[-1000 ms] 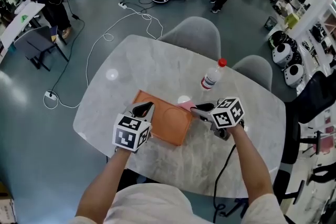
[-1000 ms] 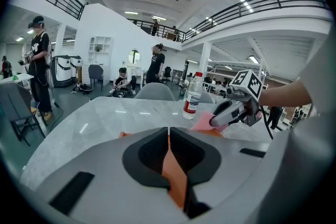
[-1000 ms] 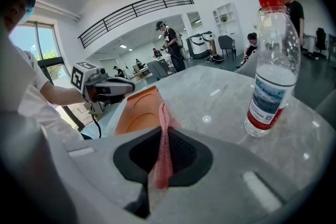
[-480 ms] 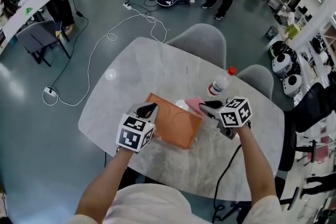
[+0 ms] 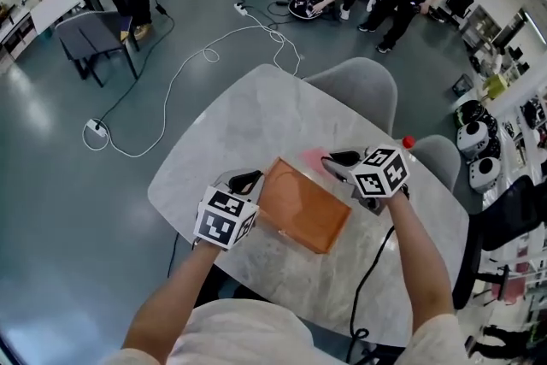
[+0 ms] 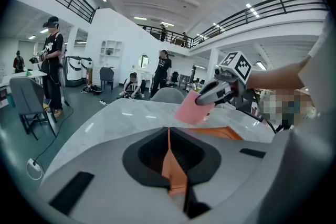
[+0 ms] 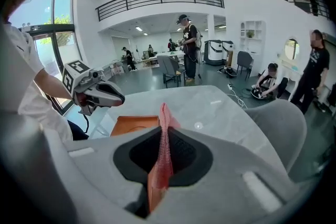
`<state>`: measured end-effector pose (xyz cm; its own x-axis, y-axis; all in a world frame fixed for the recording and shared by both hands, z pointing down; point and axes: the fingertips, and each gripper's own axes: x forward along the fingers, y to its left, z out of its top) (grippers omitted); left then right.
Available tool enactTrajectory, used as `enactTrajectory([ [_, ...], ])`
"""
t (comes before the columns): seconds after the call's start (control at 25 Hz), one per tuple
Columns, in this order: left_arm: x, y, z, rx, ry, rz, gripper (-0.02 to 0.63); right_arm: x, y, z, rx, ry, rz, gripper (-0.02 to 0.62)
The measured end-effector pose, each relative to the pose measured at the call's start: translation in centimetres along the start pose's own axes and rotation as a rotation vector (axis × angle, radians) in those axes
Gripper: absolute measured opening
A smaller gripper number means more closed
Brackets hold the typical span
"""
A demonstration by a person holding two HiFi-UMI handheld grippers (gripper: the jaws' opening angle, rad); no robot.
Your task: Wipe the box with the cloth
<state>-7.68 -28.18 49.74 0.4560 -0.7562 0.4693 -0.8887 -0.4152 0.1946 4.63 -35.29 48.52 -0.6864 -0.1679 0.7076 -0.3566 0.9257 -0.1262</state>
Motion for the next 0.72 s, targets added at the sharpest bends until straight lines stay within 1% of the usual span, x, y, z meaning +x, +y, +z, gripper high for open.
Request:
enactTrajectory([
  [0.12,-1.2,1.4,-0.5,-0.011,-0.002,0.016,0.017,2.2,0.6,1.9,-0.051,0.026,0.016,0.018],
  [0.32,-2.9,4.0,-1.2,-0.03,-0.004,0.04,0.017,6.1,2.4,4.6,-0.188,0.11,0.045,0.018],
  [0.6,-4.5,6.4,-1.6,-0.048,-0.011,0.05,0.017,9.3,4.3,4.3,-0.472,0.317,0.072,0.018],
  [0.72,-4.8,7.5,-1.5,-0.052,-0.021,0.041,0.017,10.0,4.8,4.4,-0.545,0.372,0.087,0.018],
])
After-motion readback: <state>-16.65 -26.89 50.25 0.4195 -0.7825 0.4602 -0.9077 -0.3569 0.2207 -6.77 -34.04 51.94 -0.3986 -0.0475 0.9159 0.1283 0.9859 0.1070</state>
